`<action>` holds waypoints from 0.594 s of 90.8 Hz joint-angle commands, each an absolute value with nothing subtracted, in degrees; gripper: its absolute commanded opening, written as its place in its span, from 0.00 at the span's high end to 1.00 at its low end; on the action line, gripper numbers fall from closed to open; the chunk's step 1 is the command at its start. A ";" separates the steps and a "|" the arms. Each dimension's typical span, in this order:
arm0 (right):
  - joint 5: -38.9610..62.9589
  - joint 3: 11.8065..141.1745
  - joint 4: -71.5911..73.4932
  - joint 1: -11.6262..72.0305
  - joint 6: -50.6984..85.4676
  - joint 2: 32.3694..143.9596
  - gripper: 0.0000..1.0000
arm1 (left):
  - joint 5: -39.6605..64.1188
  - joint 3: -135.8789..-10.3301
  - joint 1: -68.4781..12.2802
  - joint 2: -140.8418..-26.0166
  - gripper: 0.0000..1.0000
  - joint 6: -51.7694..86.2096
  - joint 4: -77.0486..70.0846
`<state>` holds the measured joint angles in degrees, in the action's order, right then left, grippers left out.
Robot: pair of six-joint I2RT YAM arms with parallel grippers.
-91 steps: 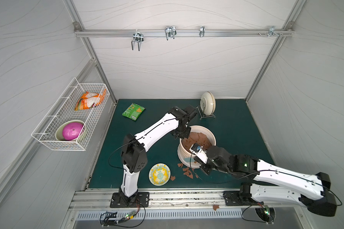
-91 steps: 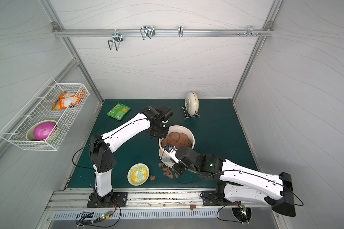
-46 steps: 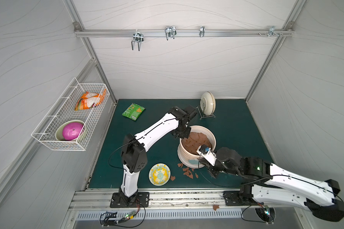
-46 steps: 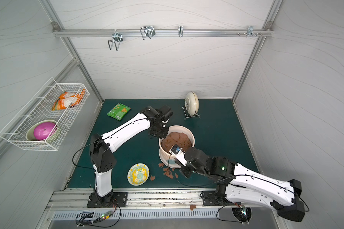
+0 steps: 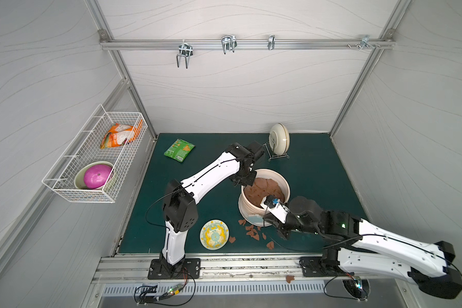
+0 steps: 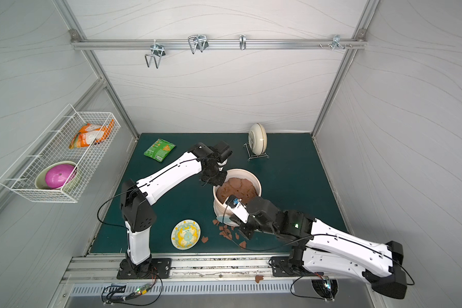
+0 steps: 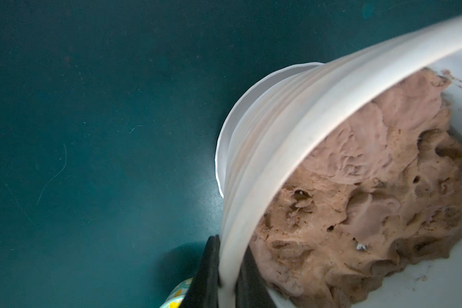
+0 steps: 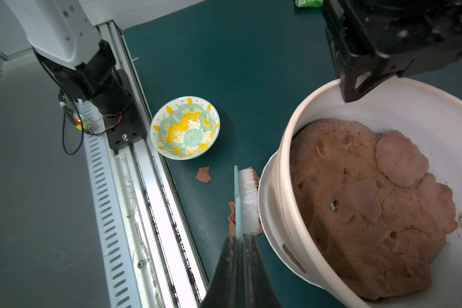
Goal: Scrub the dried mud off the ceramic pot
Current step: Brush off the soil from the pot.
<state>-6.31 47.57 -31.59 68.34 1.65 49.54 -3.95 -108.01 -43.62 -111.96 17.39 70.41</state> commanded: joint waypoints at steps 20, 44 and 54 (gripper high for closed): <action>-2.84 45.95 -28.65 63.99 -1.51 49.39 1.00 | -8.90 -109.01 -43.14 -114.10 0.86 4.58 68.30; -2.10 45.46 -29.00 63.94 -0.97 47.66 1.00 | -8.58 -112.24 -43.08 -116.17 0.84 2.74 70.14; -2.01 45.41 -28.92 63.94 -0.90 47.58 1.00 | -8.06 -111.78 -43.10 -115.81 0.79 4.18 70.60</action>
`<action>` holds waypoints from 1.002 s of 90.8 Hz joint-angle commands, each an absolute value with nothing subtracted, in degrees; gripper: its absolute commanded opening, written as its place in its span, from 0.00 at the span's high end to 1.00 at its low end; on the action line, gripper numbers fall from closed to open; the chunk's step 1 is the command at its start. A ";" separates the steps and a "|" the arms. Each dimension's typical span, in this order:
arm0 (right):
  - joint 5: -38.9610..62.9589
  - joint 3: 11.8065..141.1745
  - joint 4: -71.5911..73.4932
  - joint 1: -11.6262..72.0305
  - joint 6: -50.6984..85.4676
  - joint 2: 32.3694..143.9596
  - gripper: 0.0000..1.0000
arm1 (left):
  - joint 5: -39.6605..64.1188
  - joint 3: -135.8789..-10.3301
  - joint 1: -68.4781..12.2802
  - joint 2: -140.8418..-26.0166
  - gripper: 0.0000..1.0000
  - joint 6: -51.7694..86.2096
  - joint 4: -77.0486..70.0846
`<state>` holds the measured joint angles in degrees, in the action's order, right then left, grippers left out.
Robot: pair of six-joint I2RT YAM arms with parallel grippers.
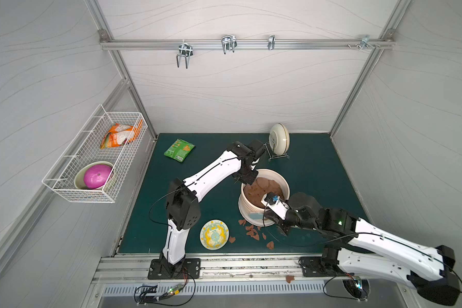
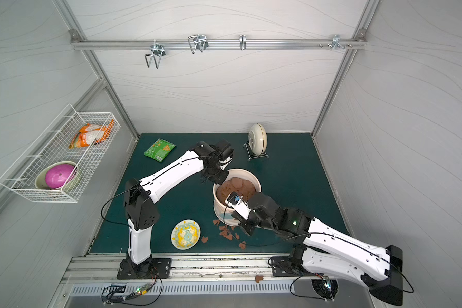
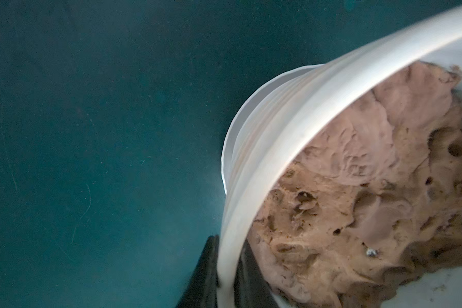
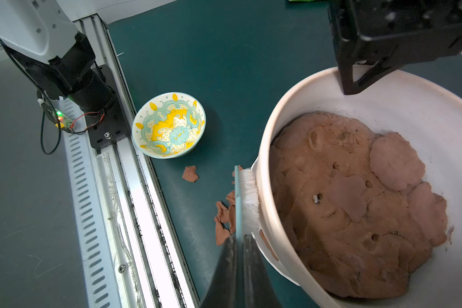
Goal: Scrub the dried mud off the ceramic pot
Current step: Brush off the soil from the pot.
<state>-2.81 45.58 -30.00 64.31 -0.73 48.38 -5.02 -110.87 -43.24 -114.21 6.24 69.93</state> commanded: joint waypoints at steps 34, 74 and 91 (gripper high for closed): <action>-0.77 45.04 -28.09 63.90 -0.91 47.50 1.00 | -3.64 -108.14 -43.00 -110.14 0.48 19.78 69.11; 0.45 43.43 -26.31 63.98 -0.30 46.30 1.00 | 1.01 -95.11 -47.06 -100.12 0.60 52.77 65.74; 1.70 43.64 -26.52 63.95 -0.45 46.06 1.00 | 1.48 -93.85 -48.32 -100.82 0.68 55.61 65.41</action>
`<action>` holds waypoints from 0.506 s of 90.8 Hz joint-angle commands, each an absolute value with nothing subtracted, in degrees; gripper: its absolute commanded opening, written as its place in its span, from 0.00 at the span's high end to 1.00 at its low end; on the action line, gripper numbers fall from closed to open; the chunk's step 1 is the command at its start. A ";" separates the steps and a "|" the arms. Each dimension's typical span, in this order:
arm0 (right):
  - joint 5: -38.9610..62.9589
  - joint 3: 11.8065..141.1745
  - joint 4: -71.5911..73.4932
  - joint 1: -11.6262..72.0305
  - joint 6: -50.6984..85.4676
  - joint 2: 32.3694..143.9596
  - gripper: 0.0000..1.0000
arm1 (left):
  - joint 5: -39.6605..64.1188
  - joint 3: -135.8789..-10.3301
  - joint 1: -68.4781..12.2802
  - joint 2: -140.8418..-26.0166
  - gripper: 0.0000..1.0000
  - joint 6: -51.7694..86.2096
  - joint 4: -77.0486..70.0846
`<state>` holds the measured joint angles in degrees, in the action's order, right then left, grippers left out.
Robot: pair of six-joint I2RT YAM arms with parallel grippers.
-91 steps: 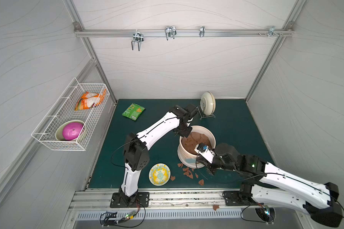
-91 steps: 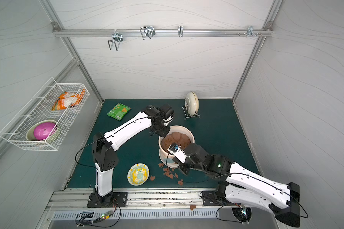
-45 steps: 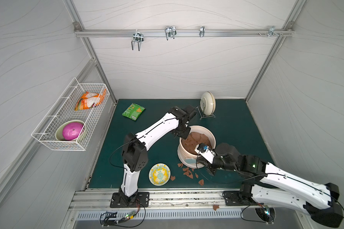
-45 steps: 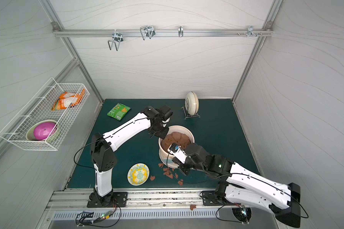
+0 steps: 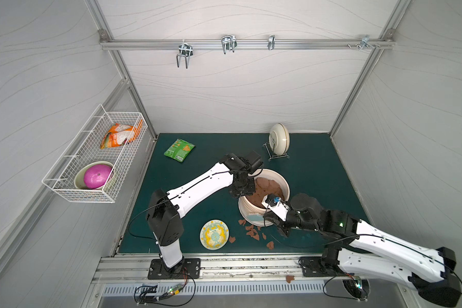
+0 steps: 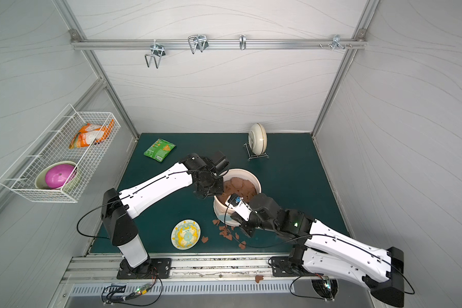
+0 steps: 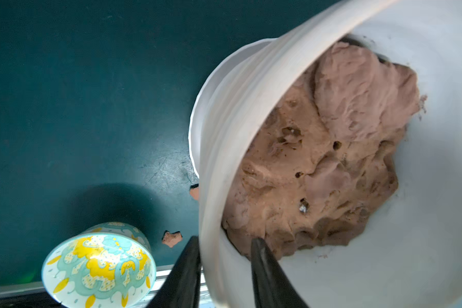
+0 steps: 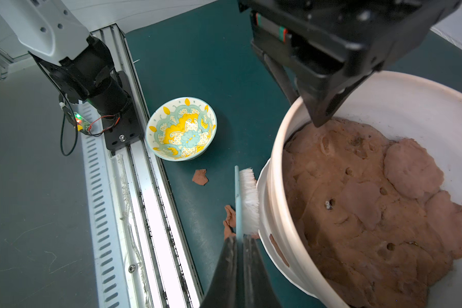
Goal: Scrub the dried mud off the ceramic pot
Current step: Brush off the soil from the pot, then rotate the pot at the center of the board.
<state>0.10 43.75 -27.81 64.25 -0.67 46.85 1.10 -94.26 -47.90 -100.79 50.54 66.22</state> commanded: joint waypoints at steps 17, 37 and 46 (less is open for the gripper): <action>1.48 43.66 -27.09 64.96 -0.09 46.19 1.00 | 2.75 -93.79 -48.39 -102.20 0.77 55.71 64.80; -7.14 44.61 -29.22 71.15 -0.44 47.89 1.00 | 2.10 -95.50 -48.26 -103.26 0.87 53.64 64.44; -13.28 45.17 -30.35 75.28 -0.85 48.71 1.00 | 0.70 -96.90 -47.97 -104.02 0.92 50.73 64.82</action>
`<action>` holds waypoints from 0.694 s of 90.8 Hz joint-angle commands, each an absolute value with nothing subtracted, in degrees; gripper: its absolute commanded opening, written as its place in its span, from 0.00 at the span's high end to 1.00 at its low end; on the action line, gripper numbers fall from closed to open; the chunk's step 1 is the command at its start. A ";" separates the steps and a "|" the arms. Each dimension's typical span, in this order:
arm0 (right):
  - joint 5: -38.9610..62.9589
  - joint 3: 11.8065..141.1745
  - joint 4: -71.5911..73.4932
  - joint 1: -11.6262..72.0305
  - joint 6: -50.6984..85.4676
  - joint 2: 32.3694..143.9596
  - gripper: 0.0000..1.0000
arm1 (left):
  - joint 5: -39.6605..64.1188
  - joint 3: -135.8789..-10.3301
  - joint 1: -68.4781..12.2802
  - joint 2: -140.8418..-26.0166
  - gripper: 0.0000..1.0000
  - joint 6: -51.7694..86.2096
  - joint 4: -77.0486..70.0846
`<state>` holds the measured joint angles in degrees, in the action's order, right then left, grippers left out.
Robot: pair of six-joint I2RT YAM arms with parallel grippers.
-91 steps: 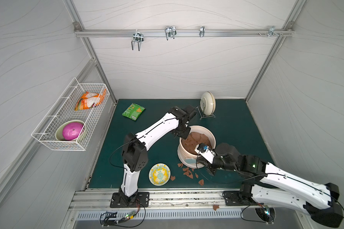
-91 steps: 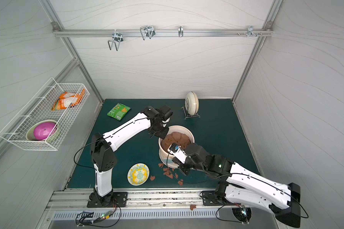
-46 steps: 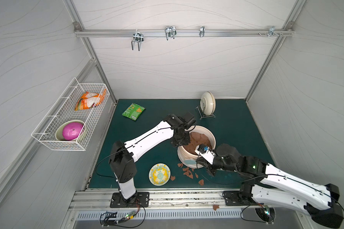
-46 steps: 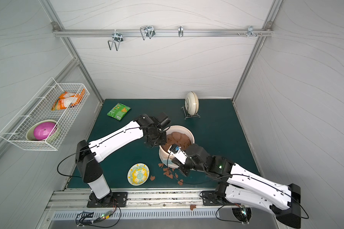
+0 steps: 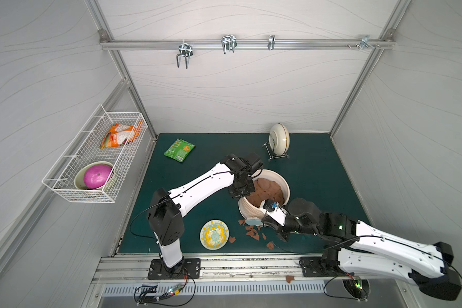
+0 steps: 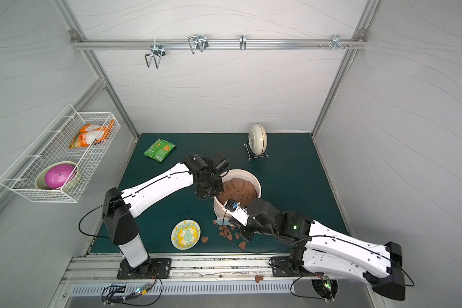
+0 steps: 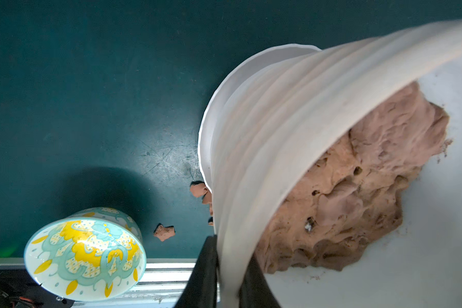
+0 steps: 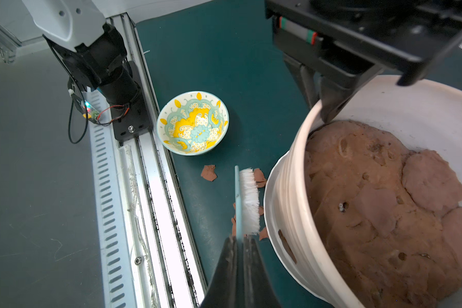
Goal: Scrub the dried mud off the ceramic pot
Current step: Rotate the pot at the center of the board.
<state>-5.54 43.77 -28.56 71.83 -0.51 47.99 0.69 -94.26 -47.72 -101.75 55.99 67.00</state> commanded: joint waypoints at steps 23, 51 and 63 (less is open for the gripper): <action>-21.67 45.86 -29.75 80.07 -1.05 52.18 1.00 | 0.02 -99.11 -46.13 -106.09 0.95 44.04 64.68; -31.10 47.50 -26.17 80.95 -2.58 57.91 1.00 | 0.24 -101.53 -45.70 -108.33 0.96 39.36 64.89; -34.10 47.57 -27.52 80.95 -1.38 59.21 1.00 | 0.49 -101.65 -45.66 -108.72 0.96 38.30 64.87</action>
